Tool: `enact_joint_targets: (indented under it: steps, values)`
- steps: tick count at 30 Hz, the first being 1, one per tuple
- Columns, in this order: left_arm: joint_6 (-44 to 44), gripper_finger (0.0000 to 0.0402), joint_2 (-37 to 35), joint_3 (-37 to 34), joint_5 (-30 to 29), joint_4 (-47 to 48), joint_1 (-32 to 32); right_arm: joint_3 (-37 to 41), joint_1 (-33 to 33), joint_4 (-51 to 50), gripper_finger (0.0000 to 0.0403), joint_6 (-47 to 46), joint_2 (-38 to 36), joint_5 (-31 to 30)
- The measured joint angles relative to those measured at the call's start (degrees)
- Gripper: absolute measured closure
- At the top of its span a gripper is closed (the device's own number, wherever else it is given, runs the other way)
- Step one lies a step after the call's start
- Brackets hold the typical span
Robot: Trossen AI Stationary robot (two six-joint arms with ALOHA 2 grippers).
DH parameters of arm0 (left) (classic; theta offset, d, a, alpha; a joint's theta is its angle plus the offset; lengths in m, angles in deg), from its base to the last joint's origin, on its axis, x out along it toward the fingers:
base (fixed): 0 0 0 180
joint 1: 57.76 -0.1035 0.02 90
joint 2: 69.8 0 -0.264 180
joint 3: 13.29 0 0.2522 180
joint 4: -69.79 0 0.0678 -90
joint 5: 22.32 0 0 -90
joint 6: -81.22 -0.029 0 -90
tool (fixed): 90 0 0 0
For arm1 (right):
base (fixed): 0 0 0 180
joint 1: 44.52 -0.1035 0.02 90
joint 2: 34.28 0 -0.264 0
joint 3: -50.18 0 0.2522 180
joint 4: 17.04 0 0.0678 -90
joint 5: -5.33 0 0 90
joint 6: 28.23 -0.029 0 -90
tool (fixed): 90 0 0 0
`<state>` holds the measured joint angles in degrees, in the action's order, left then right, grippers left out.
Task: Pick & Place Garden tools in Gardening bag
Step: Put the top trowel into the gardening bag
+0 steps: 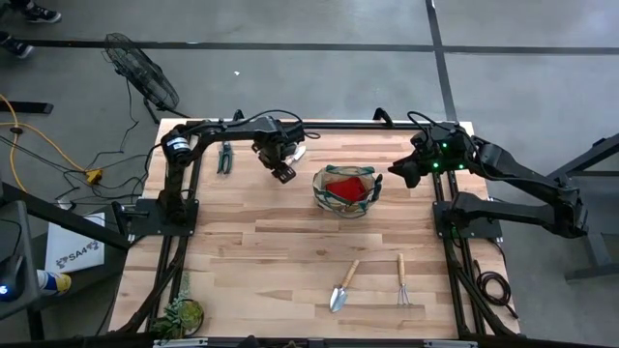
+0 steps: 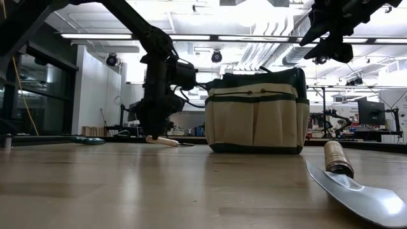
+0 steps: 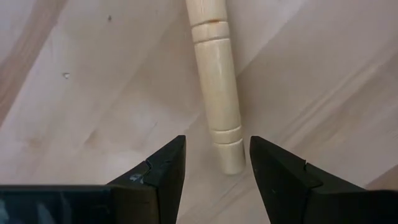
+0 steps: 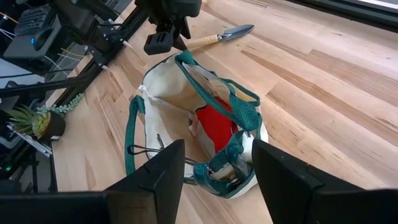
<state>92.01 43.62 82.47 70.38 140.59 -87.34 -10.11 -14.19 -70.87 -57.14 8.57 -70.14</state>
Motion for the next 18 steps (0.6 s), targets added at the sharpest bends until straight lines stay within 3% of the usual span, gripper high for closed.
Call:
enact_joint_targets:
  steps: [18]
  values:
    - [-0.33, 0.0227, 1.23, 0.08, 0.94, -0.81, -0.02, 0.00, -0.01, -0.02, 0.0224, 0.18, 0.00, -1.11]
